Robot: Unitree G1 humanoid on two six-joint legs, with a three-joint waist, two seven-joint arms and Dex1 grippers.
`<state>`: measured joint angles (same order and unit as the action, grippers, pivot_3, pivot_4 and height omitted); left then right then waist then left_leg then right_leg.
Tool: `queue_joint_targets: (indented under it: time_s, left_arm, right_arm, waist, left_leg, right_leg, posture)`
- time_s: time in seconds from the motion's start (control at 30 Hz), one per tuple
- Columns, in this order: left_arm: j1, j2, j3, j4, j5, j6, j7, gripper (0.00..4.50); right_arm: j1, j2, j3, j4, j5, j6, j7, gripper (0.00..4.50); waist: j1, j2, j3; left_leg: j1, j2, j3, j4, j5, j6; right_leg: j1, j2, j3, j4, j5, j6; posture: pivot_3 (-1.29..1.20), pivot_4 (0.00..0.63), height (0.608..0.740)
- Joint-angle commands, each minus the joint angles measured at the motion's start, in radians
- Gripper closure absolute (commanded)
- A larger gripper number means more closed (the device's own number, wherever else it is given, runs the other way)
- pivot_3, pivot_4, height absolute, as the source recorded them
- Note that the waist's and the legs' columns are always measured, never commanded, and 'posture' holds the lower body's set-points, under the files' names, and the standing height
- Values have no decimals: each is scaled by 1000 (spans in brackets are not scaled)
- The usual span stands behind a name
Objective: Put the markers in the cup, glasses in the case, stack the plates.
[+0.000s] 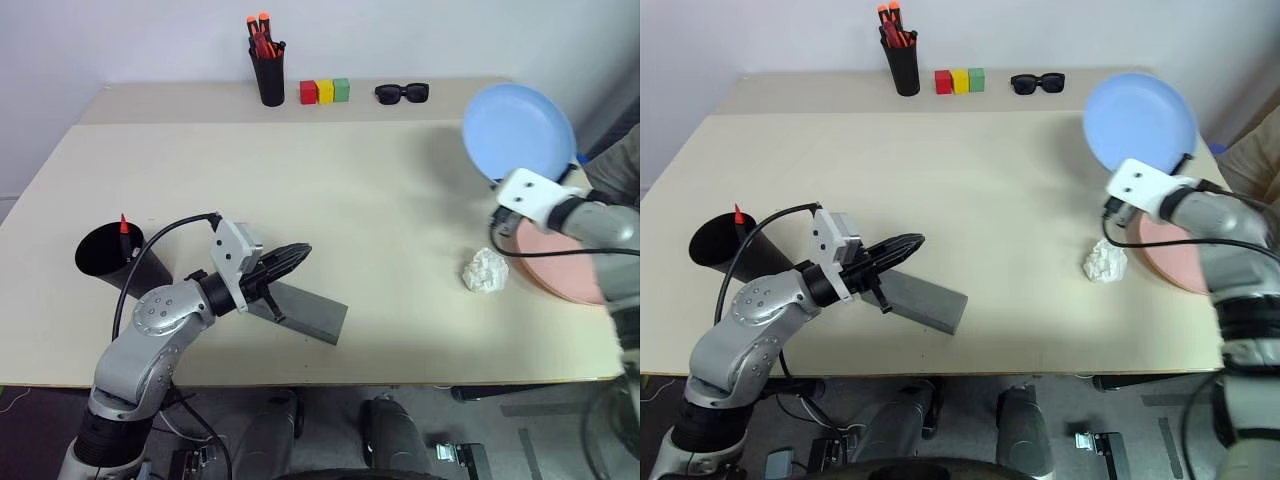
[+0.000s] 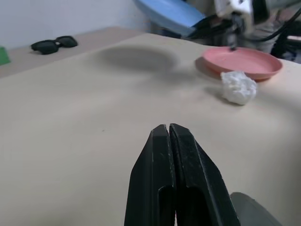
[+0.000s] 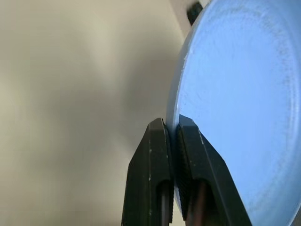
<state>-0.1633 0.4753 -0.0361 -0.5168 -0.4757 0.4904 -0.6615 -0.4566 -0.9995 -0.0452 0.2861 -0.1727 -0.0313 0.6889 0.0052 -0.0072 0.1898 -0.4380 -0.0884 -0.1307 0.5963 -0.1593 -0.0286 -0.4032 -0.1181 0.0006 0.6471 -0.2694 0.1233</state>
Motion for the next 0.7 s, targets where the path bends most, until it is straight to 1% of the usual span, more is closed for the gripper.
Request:
queue_joint_targets:
  time_s: [0.03, 0.1, 0.17, 0.2, 0.27, 0.37, 0.43, 0.47, 0.57, 0.7]
  left_arm:
    - [-48, -9, -34, 24, -22, -25, -59, 4500]
    - [-65, -12, -52, 39, -20, -30, -81, 4500]
    - [-86, -10, -84, 50, -10, -39, -113, 4500]
    - [-92, -9, -93, 54, -6, -43, -122, 4500]
    - [-106, -19, -115, 61, -7, -51, -140, 4500]
    - [-110, -30, -134, 75, 5, -67, -151, 4500]
    - [-103, -31, -138, 82, 11, -78, -155, 4500]
    - [-99, -32, -139, 84, 13, -83, -157, 4500]
    - [-79, -31, -142, 94, 25, -105, -163, 4500]
    - [-70, -36, -144, 100, 40, -117, -156, 4500]
  right_arm:
    - [180, -101, -173, -177, 85, 109, 115, 4465]
    - [286, -129, -237, -236, 102, 150, 149, 4465]
    - [414, -144, -297, -282, 86, 186, 175, 4465]
    - [453, -148, -315, -300, 84, 199, 180, 4465]
    - [480, -113, -327, -323, 107, 249, 165, 4465]
    - [525, -110, -314, -344, 87, 267, 161, 3504]
    - [514, -110, -315, -363, 90, 287, 150, 2565]
    - [501, -109, -317, -373, 98, 298, 148, 1976]
    - [467, -90, -332, -414, 167, 352, 168, 547]
    - [437, -37, -329, -509, 315, 469, 224, 547]
  waist:
    - [6, 0, 0]
    - [3, 0, 0]
    - [5, 1, -1]
    - [1, 1, -1]
    - [-4, 2, -1]
    - [-13, 2, -2]
    - [-16, 3, -2]
    - [-16, 3, -2]
    - [-17, 2, -2]
    - [-13, 1, -1]
  left_leg:
    - [0, 0, 0, 0, 0, 0]
    - [0, 0, 1, 0, 0, 0]
    - [0, 1, 2, 1, 0, 0]
    - [0, 1, 2, 1, 0, 0]
    - [0, 1, 4, 1, 0, 0]
    - [1, 1, 7, 1, -1, 1]
    - [1, 2, 7, 1, -1, 1]
    - [1, 2, 8, 1, -1, 1]
    - [2, 2, 11, 1, -1, 2]
    - [2, 2, 12, 2, -1, 2]
  right_leg:
    - [0, 0, 0, 0, 0, 0]
    - [0, 0, 0, 0, 0, 0]
    - [0, 0, 0, 0, 0, 0]
    - [0, 0, 0, 0, 0, 0]
    - [0, 0, 1, 0, 0, 0]
    - [0, -1, 4, 0, 0, 0]
    - [0, -1, 4, 0, 0, 0]
    - [0, -1, 5, 0, 0, 0]
    - [0, -1, 6, 0, 0, 0]
    - [0, 0, 6, 0, 0, 0]
  posture:
    - [0, 150, 740]
    - [0, 150, 740]
    - [0, 150, 740]
    - [0, 150, 740]
    - [0, 150, 740]
    - [0, 150, 740]
    - [0, 150, 740]
    - [0, 150, 740]
    - [0, 150, 740]
    - [0, 150, 740]
